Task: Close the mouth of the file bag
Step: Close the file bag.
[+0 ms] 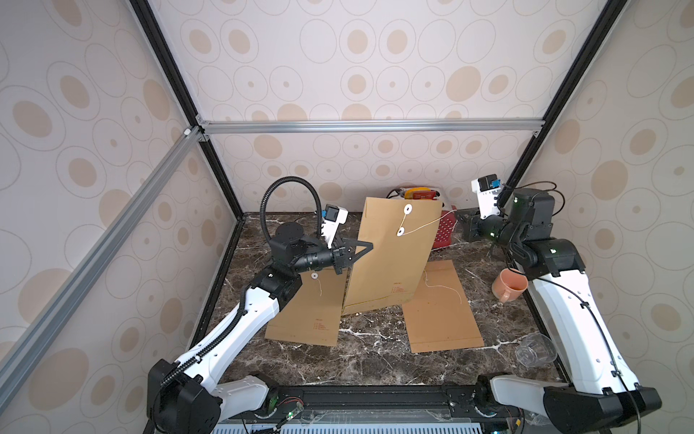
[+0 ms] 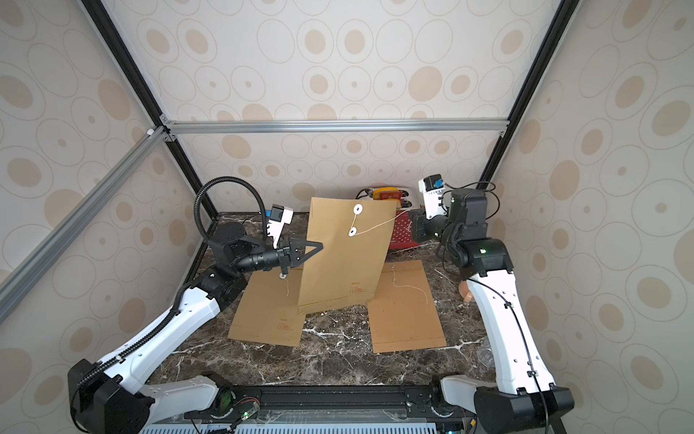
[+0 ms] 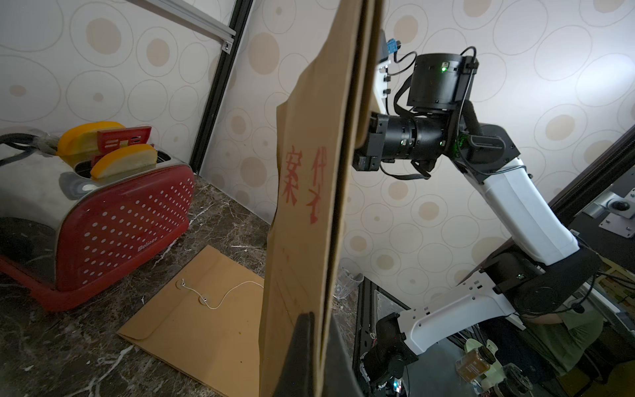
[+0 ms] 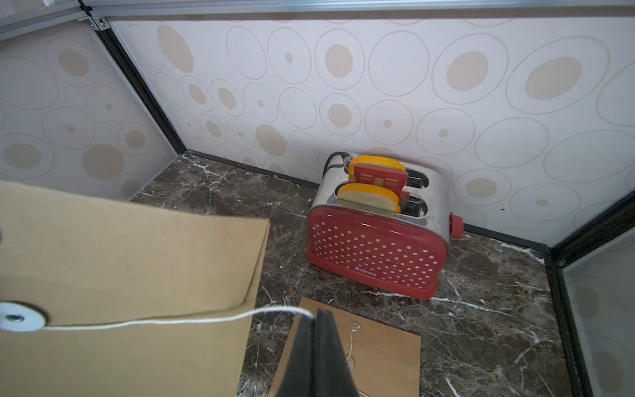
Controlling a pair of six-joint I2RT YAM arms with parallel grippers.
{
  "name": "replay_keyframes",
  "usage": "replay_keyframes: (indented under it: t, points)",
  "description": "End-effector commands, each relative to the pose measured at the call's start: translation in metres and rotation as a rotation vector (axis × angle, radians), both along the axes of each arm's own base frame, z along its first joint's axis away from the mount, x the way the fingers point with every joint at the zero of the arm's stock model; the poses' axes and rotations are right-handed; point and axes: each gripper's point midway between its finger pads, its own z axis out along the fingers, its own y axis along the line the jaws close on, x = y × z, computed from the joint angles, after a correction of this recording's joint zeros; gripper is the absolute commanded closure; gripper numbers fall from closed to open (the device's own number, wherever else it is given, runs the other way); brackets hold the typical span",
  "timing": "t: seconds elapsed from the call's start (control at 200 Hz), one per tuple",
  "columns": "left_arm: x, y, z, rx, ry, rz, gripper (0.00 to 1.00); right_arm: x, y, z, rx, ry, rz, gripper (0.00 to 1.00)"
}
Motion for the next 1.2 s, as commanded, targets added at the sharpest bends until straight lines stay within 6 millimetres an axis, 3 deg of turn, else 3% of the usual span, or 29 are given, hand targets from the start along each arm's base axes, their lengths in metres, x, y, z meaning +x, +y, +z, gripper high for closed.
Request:
replay_keyframes:
  t: [0.0, 0.21, 0.476, 0.506, 0.711, 1.192]
  points:
    - [-0.008, 0.000, 0.026, -0.020, -0.083, -0.019, 1.00, 0.005, -0.003, 0.014, -0.012, -0.020, -0.014, 1.00]
    - [-0.007, -0.004, 0.020, 0.003, -0.071, -0.024, 1.00, 0.007, 0.010, 0.026, 0.051, -0.029, 0.044, 1.00]
    - [-0.002, -0.006, 0.012, 0.038, -0.050, -0.007, 1.00, -0.008, 0.031, 0.050, 0.135, -0.079, 0.130, 1.00]
    - [0.000, -0.006, 0.008, 0.053, -0.043, 0.003, 1.00, -0.013, 0.043, 0.052, 0.143, -0.081, 0.166, 1.00]
    - [0.003, -0.008, 0.003, 0.073, -0.027, 0.002, 1.00, -0.017, 0.074, 0.065, 0.119, -0.096, 0.237, 1.00]
    - [0.005, -0.011, -0.002, 0.087, -0.009, -0.004, 1.00, -0.043, 0.125, 0.087, 0.135, -0.151, 0.354, 1.00]
